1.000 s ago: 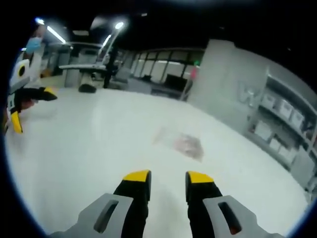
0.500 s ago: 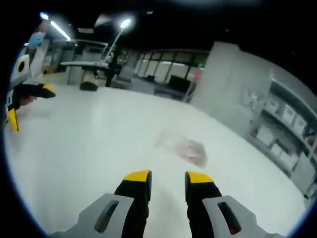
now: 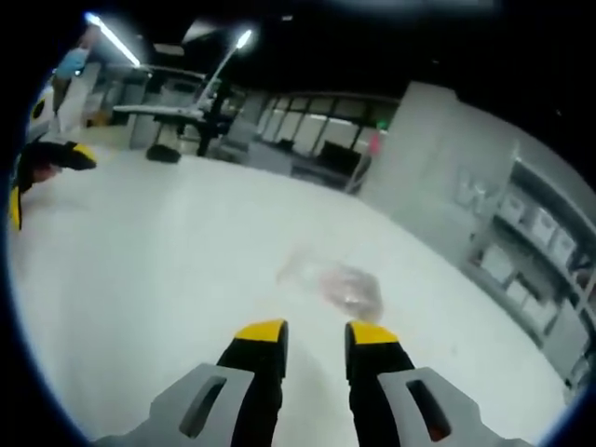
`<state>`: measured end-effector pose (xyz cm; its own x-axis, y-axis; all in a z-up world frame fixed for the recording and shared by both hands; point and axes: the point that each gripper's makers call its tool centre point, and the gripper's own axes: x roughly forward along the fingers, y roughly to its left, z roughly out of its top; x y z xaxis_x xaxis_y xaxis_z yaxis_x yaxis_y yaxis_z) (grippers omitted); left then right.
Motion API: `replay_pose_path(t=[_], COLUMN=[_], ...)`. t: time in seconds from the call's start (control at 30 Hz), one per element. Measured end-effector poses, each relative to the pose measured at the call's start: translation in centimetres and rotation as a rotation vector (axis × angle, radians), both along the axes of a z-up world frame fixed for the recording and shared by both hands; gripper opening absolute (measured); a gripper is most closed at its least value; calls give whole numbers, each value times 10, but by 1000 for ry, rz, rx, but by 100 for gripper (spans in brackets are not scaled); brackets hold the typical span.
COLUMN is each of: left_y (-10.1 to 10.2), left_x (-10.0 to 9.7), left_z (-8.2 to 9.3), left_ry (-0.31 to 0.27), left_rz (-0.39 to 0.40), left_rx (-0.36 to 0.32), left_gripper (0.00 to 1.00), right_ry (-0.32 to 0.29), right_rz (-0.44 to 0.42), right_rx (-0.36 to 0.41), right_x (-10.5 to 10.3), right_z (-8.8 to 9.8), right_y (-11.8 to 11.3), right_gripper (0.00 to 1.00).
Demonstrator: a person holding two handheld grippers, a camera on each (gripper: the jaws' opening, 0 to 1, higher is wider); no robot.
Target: Open the resealable bag by pulling the two sides of the seal apart until the entire bag opening is separated and visibly accessible.
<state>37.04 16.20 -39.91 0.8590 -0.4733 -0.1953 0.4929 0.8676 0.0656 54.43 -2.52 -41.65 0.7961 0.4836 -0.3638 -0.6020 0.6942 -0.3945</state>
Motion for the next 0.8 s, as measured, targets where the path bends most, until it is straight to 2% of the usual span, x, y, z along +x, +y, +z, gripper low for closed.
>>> replay_pose_path(t=[0.27,0.43,0.57,0.63,0.67,0.8], left_y=[-1,0,0,1,2,3], left_x=[1,3,3,4,5,5], left_z=[1,-1,-1,-1,-2,-4], left_ry=[-2,2,3,2,3,7], left_rz=[-2,-1,-2,0,2,8], left_rx=[5,8,9,8,5,5], left_gripper=[83,83,83,83,83,83], right_ry=[-32,-64,-100,-137,-153,-155], right_rz=[24,48,78,109,118,118], right_rx=[-39,-99,-175,-224,-232,-246], right_x=[5,11,16,18,19,25], right_z=[2,3,2,4,5,3], right_y=[4,8,12,15,16,16], right_gripper=[20,19,18,17,15,15])
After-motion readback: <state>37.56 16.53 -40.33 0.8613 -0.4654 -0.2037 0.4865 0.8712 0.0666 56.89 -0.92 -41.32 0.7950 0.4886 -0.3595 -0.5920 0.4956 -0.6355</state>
